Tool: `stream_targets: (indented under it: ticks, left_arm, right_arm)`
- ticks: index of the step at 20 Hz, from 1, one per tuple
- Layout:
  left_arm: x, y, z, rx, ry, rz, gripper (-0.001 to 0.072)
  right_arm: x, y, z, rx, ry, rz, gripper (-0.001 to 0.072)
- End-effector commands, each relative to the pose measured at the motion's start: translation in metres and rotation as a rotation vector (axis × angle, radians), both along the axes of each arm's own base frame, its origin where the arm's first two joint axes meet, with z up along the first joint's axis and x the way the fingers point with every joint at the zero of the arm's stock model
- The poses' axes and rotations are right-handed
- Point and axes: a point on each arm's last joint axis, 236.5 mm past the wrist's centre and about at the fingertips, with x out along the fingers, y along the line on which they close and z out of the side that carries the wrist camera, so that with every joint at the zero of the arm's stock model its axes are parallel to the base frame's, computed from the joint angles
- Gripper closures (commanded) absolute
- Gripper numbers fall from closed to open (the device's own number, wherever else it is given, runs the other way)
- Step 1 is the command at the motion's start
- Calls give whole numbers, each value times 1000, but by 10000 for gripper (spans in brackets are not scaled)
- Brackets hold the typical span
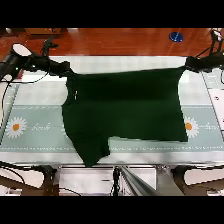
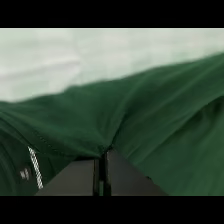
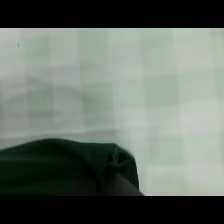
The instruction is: Fold the shirts.
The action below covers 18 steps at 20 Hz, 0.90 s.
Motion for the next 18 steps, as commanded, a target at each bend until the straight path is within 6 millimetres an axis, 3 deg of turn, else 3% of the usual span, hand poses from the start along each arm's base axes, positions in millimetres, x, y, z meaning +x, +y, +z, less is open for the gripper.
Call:
stream_targets:
  ticks: [1, 5, 8, 11, 12, 13, 14, 15, 16, 18]
  left_arm:
    - [-62, -7, -5, -1, 230, -118, 678]
    - [-92, -6, -43, 117, 350, -142, 677]
    - [-108, -6, -61, 122, 410, -143, 677]
    - [-106, -5, -70, 126, 402, -123, 674]
    - [-102, -4, -70, 127, 389, -116, 637]
    - [-98, -2, -66, 126, 373, -119, 413]
    - [-96, 2, -58, 123, 370, -122, 143]
    - [-93, 12, -45, 124, 365, -126, 97]
    - [-91, 28, -30, 137, 359, -117, 98]
    - [-98, 65, -5, 161, 350, -67, 98]
  right_arm:
    - [-76, 12, -23, 19, 306, 106, 695]
    - [-104, 10, -55, 12, 414, 109, 694]
    - [-100, 9, -64, 10, 391, 95, 694]
    - [-92, 7, -64, 0, 360, 85, 692]
    - [-92, 7, -63, 0, 359, 85, 688]
    - [-93, 7, -62, 1, 364, 88, 594]
    - [-98, 8, -57, 4, 381, 102, 424]
    - [-103, 7, -47, 7, 385, 132, 386]
    - [-100, 5, -30, 34, 348, 112, 365]
    - [-122, -15, -4, 3, 363, 88, 224]
